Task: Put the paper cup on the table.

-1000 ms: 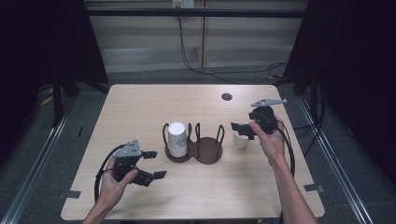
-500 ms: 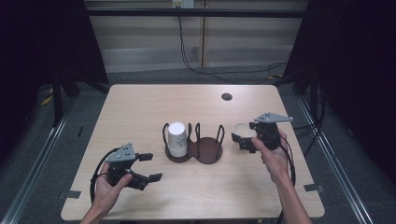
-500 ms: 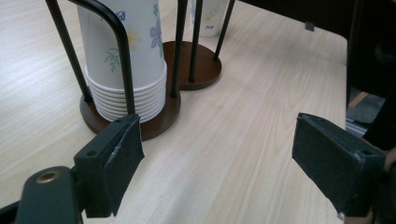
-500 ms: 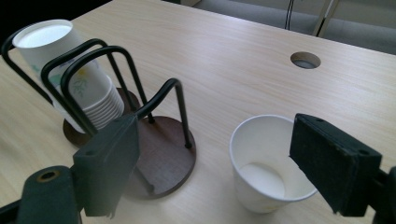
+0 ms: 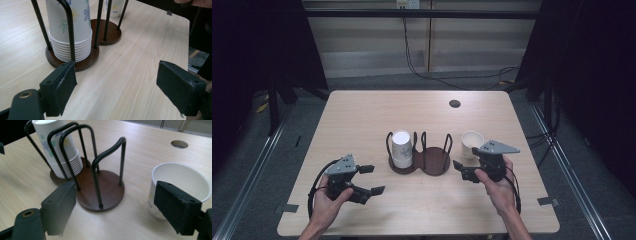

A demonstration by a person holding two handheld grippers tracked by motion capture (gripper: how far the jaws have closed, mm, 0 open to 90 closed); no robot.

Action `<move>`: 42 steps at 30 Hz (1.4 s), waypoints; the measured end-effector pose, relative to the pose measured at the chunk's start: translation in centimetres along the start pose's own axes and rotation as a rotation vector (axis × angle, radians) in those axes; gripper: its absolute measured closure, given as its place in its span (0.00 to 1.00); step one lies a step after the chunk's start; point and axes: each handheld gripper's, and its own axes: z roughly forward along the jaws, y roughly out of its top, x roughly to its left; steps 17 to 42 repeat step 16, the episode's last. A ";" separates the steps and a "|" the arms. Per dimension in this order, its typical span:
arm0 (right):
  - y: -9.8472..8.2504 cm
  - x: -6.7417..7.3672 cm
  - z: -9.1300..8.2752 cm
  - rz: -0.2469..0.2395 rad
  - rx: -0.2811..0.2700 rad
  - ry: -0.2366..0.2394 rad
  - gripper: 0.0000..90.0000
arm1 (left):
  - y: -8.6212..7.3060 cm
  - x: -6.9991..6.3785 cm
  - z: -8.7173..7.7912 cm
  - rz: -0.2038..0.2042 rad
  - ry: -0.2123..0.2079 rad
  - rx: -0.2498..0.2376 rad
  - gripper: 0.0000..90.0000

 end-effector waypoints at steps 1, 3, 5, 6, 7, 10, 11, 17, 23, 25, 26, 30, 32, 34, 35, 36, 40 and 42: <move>-0.3 0.2 0.0 0.001 0.004 0.007 0.19 | -0.1 -0.1 0.0 -0.003 -0.004 0.005 0.18; -0.8 0.6 -0.1 0.009 0.000 0.017 0.19 | -0.2 -0.1 0.0 -0.004 0.000 0.002 0.18; -1.3 1.0 -0.2 0.004 -0.007 0.019 0.18 | -0.2 -0.2 0.0 -0.002 0.006 -0.002 0.18; -1.6 1.2 -0.2 0.007 -0.006 0.016 0.18 | -0.2 -0.3 0.1 -0.010 0.007 -0.011 0.18; -2.1 1.4 -0.2 0.010 -0.004 0.025 0.18 | -0.2 -0.3 0.1 -0.013 0.003 -0.013 0.18; -3.0 1.7 0.0 0.018 -0.015 0.029 0.18 | -0.2 -0.2 0.5 -0.016 0.008 -0.005 0.18; -3.3 1.8 0.1 0.017 -0.010 0.039 0.18 | -0.3 -0.2 0.6 -0.014 0.008 0.002 0.18; -3.9 2.2 0.7 -0.014 0.009 0.092 0.20 | -0.6 -0.2 0.7 -0.021 0.009 0.012 0.18; -3.9 2.2 0.7 -0.014 0.009 0.092 0.20 | -0.6 -0.2 0.7 -0.021 0.009 0.012 0.18; -3.9 2.2 0.7 -0.014 0.009 0.092 0.20 | -0.6 -0.2 0.7 -0.021 0.009 0.012 0.18; -3.9 2.2 0.7 -0.014 0.009 0.092 0.20 | -0.6 -0.2 0.7 -0.021 0.009 0.012 0.18; -3.9 2.2 0.7 -0.014 0.009 0.092 0.20 | -0.6 -0.2 0.7 -0.021 0.009 0.012 0.18; -3.9 2.2 0.7 -0.014 0.009 0.092 0.20 | -0.6 -0.2 0.7 -0.021 0.009 0.012 0.18; -3.9 2.2 0.7 -0.014 0.009 0.092 0.20 | -0.6 -0.2 0.7 -0.021 0.009 0.012 0.18; -3.9 2.2 0.7 -0.014 0.009 0.092 0.20 | -0.6 -0.2 0.7 -0.021 0.009 0.012 0.18; -3.9 2.2 0.7 -0.014 0.009 0.092 0.20 | -0.6 -0.2 0.7 -0.021 0.009 0.012 0.18; -3.9 2.2 0.7 -0.014 0.009 0.092 0.20 | -0.6 -0.2 0.7 -0.021 0.009 0.012 0.18; -3.9 2.2 0.7 -0.014 0.009 0.092 0.20 | -0.6 -0.2 0.7 -0.021 0.009 0.012 0.18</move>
